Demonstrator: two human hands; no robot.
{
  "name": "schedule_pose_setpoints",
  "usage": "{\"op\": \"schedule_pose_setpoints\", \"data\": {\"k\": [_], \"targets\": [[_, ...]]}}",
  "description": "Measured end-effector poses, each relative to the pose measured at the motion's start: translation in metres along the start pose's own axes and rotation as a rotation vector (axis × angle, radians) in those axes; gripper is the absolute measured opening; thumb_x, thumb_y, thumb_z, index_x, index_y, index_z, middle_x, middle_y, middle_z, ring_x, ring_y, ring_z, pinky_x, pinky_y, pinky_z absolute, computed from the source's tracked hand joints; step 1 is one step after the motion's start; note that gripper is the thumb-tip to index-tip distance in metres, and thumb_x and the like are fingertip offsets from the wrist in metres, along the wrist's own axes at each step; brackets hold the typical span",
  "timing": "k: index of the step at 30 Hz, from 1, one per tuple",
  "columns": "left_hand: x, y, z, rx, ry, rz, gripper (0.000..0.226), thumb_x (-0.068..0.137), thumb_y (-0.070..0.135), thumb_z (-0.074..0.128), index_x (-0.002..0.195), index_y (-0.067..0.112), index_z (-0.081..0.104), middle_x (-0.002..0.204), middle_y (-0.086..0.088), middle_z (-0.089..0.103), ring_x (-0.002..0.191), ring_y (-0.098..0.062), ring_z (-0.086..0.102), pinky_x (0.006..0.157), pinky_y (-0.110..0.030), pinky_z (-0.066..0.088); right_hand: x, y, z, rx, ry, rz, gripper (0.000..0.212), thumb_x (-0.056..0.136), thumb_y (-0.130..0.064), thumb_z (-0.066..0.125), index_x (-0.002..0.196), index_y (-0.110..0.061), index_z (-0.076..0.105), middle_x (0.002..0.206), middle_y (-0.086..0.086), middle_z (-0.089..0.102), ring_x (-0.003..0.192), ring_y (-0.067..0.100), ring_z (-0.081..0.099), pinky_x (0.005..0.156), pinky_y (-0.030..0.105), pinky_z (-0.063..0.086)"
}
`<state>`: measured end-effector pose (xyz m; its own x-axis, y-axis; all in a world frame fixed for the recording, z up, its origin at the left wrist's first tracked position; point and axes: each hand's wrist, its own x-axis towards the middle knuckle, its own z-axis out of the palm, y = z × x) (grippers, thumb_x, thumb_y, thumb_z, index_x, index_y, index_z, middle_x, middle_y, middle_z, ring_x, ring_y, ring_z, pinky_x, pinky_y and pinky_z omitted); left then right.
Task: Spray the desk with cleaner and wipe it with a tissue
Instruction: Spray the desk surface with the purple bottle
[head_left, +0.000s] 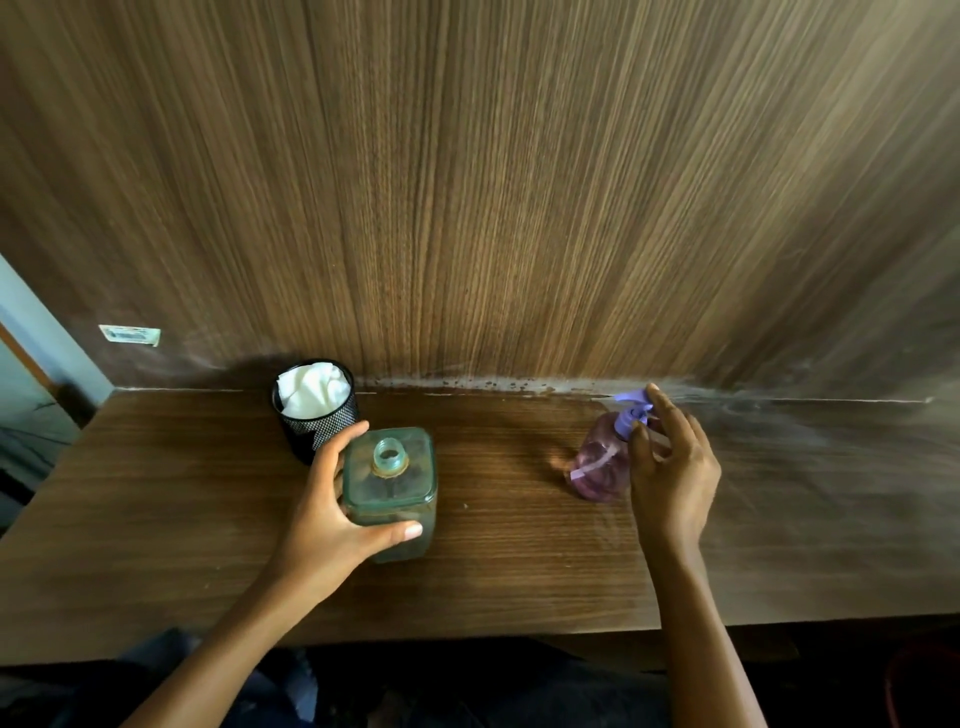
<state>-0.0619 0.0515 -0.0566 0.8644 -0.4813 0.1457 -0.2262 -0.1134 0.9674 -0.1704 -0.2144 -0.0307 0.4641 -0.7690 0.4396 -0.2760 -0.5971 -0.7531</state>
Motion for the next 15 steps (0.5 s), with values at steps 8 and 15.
{"op": "schedule_pose_setpoints", "data": {"k": [8,15], "targets": [[-0.019,-0.009,-0.001,0.056,-0.001,-0.053,0.095,0.031,0.04,0.085,0.112,0.058,0.037,0.112,0.015,0.059,0.099,0.003,0.06,0.079,-0.016,0.05,-0.007,0.0,-0.001,-0.066,-0.067,0.01,0.055,0.087,-0.007,0.058,0.137,-0.024,0.044,0.119,0.007,0.06,0.09,0.023,0.062,0.071,0.042,0.054],[-0.02,-0.012,-0.002,0.023,-0.031,-0.051,0.1,0.027,0.051,0.089,0.114,0.057,0.039,0.111,0.006,0.061,0.1,-0.005,0.063,0.081,-0.016,0.052,-0.01,0.004,0.008,-0.102,-0.135,-0.001,0.07,0.083,-0.009,0.062,0.143,-0.025,0.028,0.128,0.01,0.05,0.111,0.028,0.053,0.085,0.05,0.05]]}}
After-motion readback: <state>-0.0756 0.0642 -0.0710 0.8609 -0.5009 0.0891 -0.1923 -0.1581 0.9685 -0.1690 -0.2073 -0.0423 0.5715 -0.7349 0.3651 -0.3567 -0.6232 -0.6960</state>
